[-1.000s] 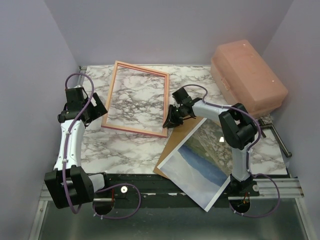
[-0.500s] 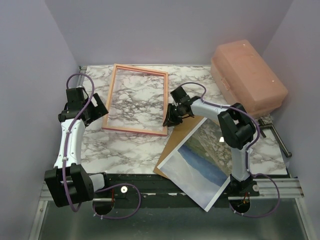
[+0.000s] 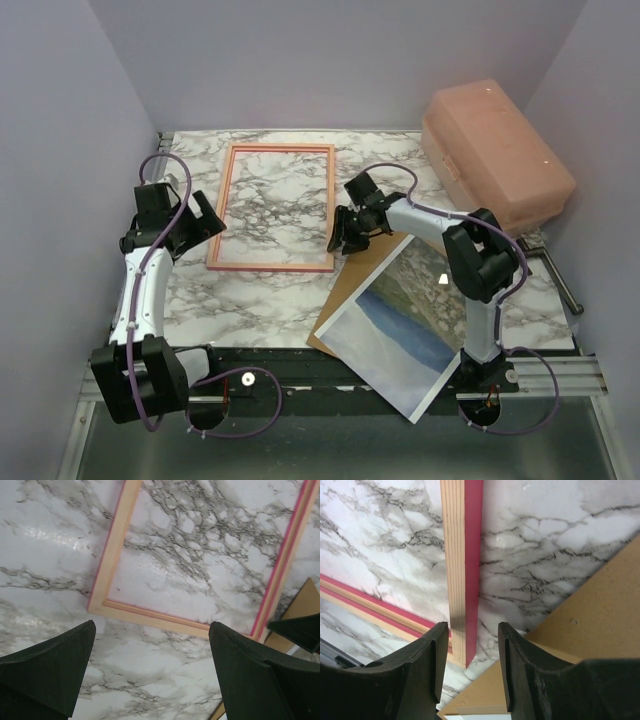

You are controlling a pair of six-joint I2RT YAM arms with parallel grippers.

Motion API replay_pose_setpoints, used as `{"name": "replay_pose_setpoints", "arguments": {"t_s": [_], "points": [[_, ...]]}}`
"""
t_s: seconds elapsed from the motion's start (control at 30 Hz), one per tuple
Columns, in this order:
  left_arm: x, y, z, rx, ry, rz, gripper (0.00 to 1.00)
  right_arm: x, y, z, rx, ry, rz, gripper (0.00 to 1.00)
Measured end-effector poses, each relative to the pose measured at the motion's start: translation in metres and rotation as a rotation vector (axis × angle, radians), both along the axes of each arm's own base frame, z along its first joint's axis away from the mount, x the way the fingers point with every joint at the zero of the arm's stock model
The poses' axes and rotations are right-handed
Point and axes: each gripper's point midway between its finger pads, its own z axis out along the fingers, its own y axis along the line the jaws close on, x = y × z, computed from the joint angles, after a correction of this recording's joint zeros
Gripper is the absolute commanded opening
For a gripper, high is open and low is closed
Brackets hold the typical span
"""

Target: Put the photo into the frame

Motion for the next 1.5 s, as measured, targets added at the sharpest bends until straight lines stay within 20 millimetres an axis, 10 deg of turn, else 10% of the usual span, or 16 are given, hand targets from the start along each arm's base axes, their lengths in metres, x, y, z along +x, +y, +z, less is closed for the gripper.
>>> {"name": "replay_pose_setpoints", "arguments": {"t_s": [0.43,0.83,1.5], "points": [[-0.045,-0.139,-0.024,-0.350,-0.022,-0.338,0.99,-0.041,-0.027,0.078,0.086,-0.109,-0.003,0.51],[-0.138,-0.249,-0.058,-0.535,0.145,-0.603,0.99,-0.134,-0.077,0.066,0.135,-0.032,-0.036,0.60],[-0.151,-0.273,-0.098,-0.374,0.280,-0.570,0.90,-0.216,-0.127,0.027,0.110,0.103,-0.117,0.60]]}}
